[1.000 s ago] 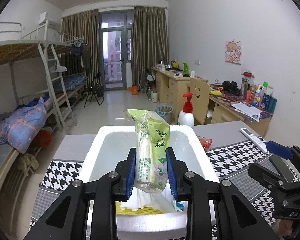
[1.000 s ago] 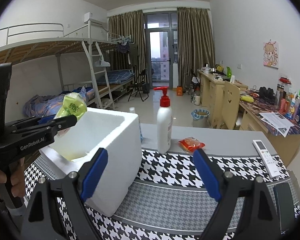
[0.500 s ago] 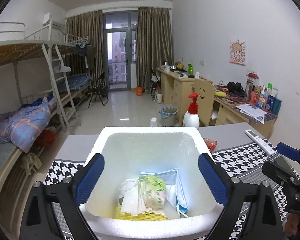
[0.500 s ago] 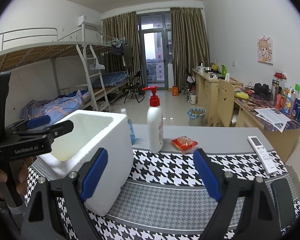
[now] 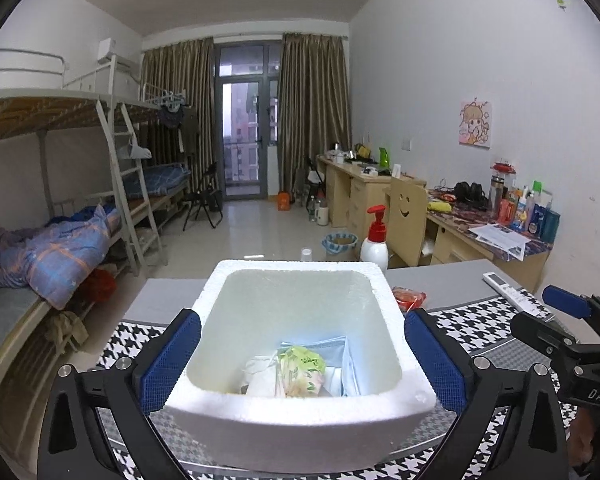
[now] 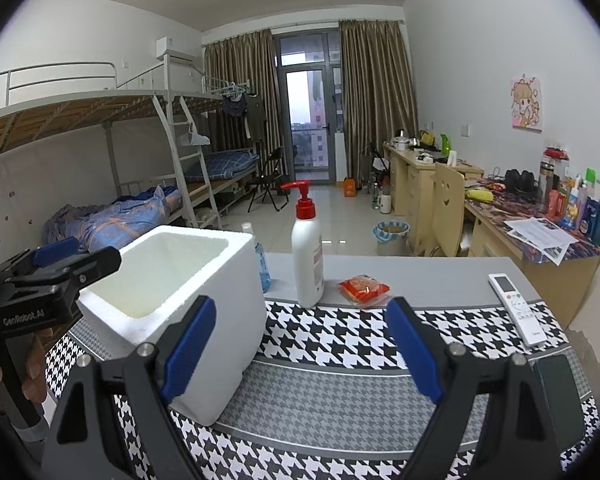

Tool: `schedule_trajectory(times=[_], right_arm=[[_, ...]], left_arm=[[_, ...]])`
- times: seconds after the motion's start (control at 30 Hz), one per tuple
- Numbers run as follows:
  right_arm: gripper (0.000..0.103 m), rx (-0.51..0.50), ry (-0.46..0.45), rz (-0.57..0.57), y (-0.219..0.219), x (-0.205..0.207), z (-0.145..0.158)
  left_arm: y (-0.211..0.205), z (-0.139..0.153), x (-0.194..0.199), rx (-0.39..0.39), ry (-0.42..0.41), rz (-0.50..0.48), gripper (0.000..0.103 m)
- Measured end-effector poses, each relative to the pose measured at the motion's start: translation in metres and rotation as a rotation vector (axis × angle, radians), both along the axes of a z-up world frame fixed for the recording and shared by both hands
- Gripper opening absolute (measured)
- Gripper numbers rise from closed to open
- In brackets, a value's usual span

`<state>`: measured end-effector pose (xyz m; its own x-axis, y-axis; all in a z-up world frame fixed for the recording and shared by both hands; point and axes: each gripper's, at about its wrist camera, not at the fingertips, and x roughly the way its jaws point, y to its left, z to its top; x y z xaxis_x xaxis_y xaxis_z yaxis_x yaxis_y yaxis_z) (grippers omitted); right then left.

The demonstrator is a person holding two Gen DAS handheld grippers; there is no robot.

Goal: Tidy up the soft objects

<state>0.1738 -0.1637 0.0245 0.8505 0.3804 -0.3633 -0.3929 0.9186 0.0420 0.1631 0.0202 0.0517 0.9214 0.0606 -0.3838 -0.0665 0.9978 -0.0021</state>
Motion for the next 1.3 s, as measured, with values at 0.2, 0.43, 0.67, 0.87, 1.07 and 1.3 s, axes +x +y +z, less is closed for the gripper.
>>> schedule_trajectory(times=[0.2,0.43,0.67,0.87,1.07,1.3], right_arm=[[0.090,-0.001,-0.021,0.005,-0.001,-0.012,0.004],[0.093,0.004,-0.053,0.011,-0.006,-0.028,0.007],[0.101,0.014,-0.085,0.008,-0.009,-0.045,0.009],[0.101,0.019,-0.093,-0.009,-0.014,-0.054,0.009],[0.101,0.025,-0.109,-0.001,-0.015,-0.067,0.007],[0.102,0.035,-0.121,0.021,-0.016,-0.080,0.003]], left_arm=[[-0.007,0.003,-0.019,0.022,-0.033,0.000,0.102],[-0.014,0.002,-0.037,0.025,-0.061,0.018,0.102],[-0.018,0.001,-0.057,0.026,-0.086,0.029,0.102],[-0.020,0.000,-0.072,0.018,-0.098,0.041,0.102],[-0.022,0.000,-0.086,0.022,-0.124,0.048,0.102],[-0.027,-0.003,-0.099,0.021,-0.152,0.048,0.102]])
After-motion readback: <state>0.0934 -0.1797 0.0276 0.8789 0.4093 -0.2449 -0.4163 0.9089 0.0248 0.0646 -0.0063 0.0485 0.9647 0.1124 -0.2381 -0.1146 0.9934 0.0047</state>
